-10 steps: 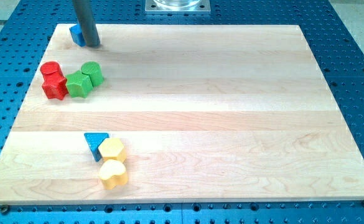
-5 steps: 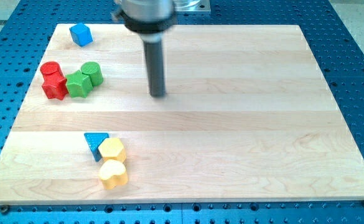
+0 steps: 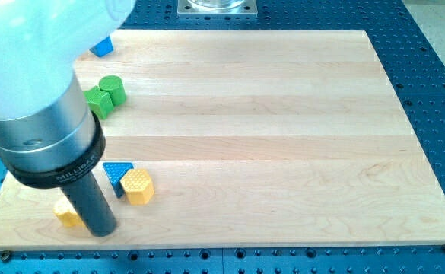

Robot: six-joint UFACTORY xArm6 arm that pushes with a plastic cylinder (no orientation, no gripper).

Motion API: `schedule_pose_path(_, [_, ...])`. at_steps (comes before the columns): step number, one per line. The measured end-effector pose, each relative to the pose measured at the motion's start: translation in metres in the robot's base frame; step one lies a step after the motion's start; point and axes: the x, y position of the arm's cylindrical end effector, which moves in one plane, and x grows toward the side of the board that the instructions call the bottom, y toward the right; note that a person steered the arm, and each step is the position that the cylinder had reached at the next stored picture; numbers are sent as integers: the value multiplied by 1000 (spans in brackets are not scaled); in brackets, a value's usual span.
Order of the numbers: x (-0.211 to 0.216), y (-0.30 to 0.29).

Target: Put the yellow hexagon at the top center of the board

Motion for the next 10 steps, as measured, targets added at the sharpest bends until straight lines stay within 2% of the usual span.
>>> schedule_pose_path(1, [-25, 16])
schedule_pose_path(2, [-74, 32])
schedule_pose_path(3, [-109, 72])
schedule_pose_path(4, [-68, 15])
schedule_pose_path(5, [-52, 81])
schedule_pose_path(6, [-80, 120])
schedule_pose_path(8, [-168, 116])
schedule_pose_path(10, [-161, 66])
